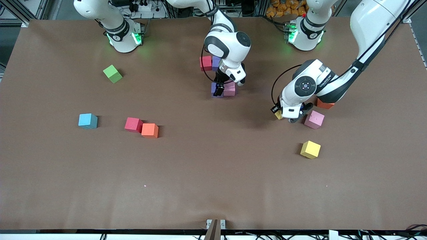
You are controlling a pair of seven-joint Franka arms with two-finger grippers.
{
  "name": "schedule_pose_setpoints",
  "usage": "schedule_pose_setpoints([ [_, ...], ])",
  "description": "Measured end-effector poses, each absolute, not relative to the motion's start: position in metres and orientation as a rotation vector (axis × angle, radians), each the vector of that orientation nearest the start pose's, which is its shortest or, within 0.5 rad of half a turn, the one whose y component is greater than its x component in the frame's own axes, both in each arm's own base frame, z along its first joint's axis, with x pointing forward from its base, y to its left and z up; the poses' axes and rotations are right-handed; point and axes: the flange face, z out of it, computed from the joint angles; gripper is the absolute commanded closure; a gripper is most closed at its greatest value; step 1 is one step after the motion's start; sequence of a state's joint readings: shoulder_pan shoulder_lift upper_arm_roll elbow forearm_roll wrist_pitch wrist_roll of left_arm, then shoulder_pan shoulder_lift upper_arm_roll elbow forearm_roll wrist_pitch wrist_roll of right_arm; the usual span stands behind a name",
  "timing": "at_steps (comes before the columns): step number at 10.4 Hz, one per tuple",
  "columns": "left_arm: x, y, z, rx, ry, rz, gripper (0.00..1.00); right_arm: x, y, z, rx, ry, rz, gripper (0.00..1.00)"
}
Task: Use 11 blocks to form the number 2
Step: 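Grasp the orange cube with the right gripper while the left gripper carries yellow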
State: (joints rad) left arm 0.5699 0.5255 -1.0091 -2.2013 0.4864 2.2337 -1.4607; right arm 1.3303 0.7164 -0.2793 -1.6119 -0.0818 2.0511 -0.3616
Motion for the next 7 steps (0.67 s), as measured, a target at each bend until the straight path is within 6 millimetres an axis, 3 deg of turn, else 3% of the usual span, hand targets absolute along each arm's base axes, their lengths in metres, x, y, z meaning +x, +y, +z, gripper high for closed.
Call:
schedule_pose_setpoints([
  [4,0.486,-0.234,0.243,-2.856,-1.049,0.25,1.0,0.324,0.584,0.22,-2.565,-2.338,0.321,0.0],
  [7,0.498,-0.248,0.261,-2.863,-1.083,0.205,1.0,0.361,0.573,0.255,-2.631,-2.236,0.388,0.0],
])
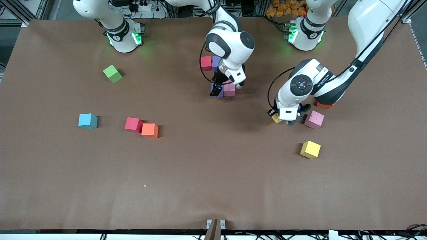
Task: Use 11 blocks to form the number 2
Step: 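Grasp the orange cube with the right gripper while the left gripper carries yellow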
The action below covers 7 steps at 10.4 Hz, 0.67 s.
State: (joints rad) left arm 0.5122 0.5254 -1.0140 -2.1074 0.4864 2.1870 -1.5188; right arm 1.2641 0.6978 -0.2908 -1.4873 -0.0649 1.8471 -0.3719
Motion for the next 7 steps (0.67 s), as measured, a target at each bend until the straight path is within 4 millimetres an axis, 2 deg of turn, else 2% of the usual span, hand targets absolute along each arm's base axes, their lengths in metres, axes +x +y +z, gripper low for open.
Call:
schedule_pose_setpoints([
  [2,0.501,-0.253,0.266,-2.854,-1.137,0.223,1.0,0.396,0.542,0.275,-2.688,-2.138,0.475,0.0],
  [4,0.501,-0.273,0.277,-2.843,-1.242,0.271,1.0,0.433,0.502,0.305,-2.748,-2.016,0.558,0.0],
  [5,0.501,-0.285,0.284,-2.835,-1.294,0.289,1.0,0.454,0.478,0.321,-2.761,-1.965,0.573,0.0],
  [7,0.494,-0.314,0.296,-2.806,-1.398,0.327,1.0,0.498,0.418,0.334,-2.773,-1.918,0.625,0.0],
])
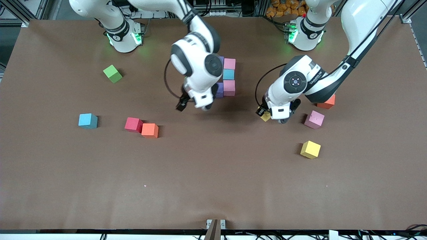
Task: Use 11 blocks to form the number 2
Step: 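Grasp the orange cube with the right gripper while the left gripper carries yellow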
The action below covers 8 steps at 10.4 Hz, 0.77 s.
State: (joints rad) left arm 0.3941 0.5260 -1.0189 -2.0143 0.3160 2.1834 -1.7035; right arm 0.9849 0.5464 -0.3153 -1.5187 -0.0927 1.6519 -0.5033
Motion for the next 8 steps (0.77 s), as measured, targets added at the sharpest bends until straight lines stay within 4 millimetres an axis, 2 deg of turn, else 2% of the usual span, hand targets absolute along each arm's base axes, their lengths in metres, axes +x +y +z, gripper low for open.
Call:
schedule_pose_setpoints([
  [2,0.474,-0.359,0.307,-2.78,-1.471,0.405,1.0,0.543,0.345,0.332,-2.759,-1.88,0.692,0.0],
  [3,0.459,-0.386,0.312,-2.768,-1.489,0.447,1.0,0.562,0.314,0.329,-2.731,-1.88,0.693,0.0],
  [4,0.443,-0.41,0.314,-2.751,-1.506,0.478,1.0,0.576,0.291,0.325,-2.715,-1.882,0.676,0.0],
  [5,0.428,-0.434,0.314,-2.729,-1.524,0.504,1.0,0.586,0.275,0.318,-2.694,-1.903,0.649,0.0],
  [7,0.407,-0.474,0.311,-2.682,-1.578,0.56,1.0,0.598,0.267,0.294,-2.587,-2.057,0.576,0.0],
  [8,0.404,-0.49,0.306,-2.654,-1.612,0.575,1.0,0.605,0.263,0.279,-2.541,-2.121,0.551,0.0],
])
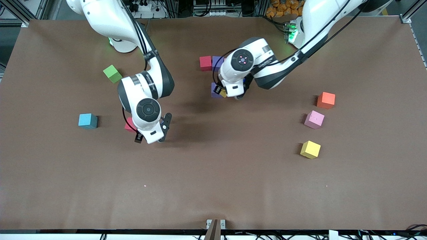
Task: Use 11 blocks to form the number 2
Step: 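Grasp the orange cube with the right gripper while the left gripper carries yellow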
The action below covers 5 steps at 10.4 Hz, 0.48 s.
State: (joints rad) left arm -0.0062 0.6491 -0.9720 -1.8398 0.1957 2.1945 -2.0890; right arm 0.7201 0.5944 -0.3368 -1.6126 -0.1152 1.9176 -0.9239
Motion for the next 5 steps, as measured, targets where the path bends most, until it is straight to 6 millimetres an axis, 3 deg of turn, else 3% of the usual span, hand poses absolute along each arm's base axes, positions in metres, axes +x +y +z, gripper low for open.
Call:
schedule_pose_setpoints([
  [3,0.386,-0.538,0.275,-2.591,-1.698,0.573,1.0,0.61,0.252,0.254,-2.491,-2.169,0.565,0.0],
  [5,0.372,-0.563,0.275,-2.591,-1.736,0.566,1.0,0.602,0.256,0.243,-2.465,-2.188,0.568,0.0],
])
